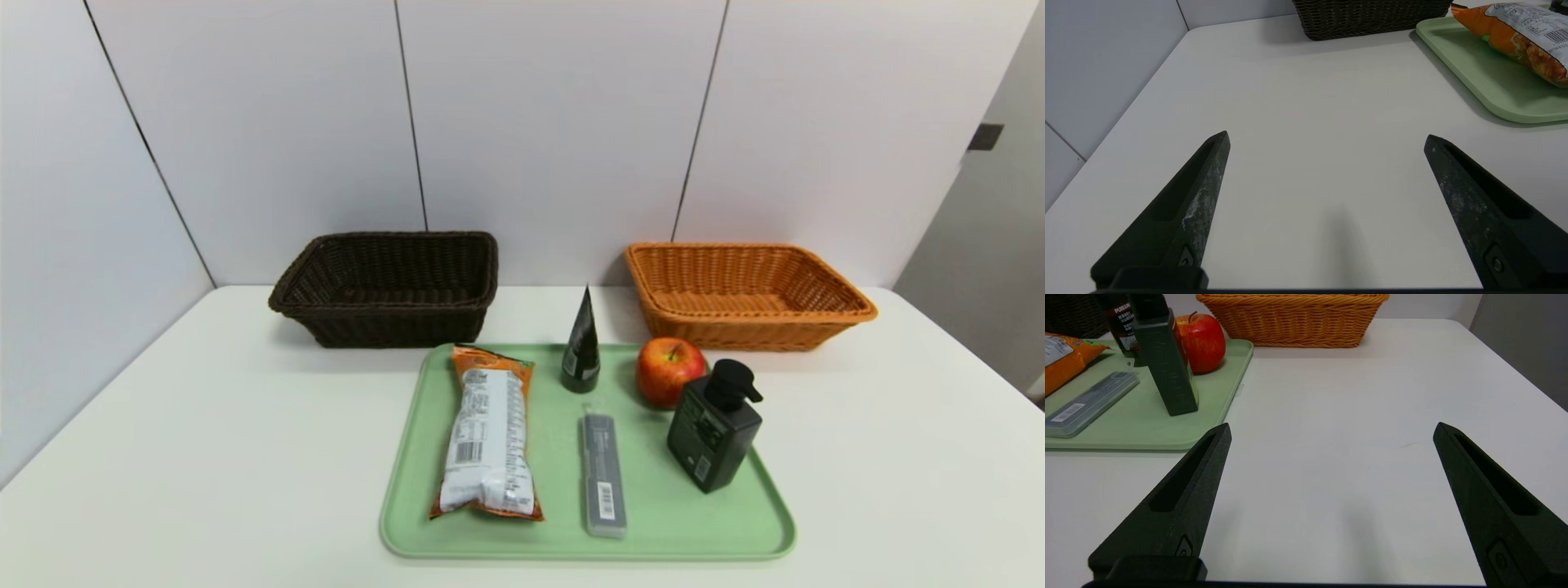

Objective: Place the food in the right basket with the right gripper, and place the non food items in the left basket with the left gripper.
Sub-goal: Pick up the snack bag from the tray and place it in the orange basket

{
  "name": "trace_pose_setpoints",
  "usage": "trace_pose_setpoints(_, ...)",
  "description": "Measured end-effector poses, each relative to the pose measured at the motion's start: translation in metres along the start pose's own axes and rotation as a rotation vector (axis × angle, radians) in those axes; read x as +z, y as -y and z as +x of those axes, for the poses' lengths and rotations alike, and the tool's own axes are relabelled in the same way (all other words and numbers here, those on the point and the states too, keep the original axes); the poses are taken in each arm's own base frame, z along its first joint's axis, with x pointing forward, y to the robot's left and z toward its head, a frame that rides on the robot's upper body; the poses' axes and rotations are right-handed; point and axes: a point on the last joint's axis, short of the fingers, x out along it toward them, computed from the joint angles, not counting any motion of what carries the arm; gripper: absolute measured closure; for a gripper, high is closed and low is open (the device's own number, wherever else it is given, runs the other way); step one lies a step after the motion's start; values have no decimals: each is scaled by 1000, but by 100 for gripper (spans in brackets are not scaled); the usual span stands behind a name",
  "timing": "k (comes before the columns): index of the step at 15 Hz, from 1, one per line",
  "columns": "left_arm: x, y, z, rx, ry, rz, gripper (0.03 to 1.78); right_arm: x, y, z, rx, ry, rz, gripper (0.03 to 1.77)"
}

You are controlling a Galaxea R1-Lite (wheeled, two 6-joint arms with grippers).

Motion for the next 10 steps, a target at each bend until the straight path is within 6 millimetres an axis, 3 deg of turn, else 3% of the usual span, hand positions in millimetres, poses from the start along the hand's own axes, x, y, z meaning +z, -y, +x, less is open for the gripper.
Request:
trace_pose_setpoints(6,0,0,-2,17,-44,-22,12,0,0,0,6,0,-23,9)
trace_pose_setpoints(8,16,-1,-9,17,-46,-21,12,5,-1,-2,27,13,-48,9)
trace_pose_setpoints(10,38,-3,-19,12,-74,-23,12,25,-1,-7,54,28,-38,9)
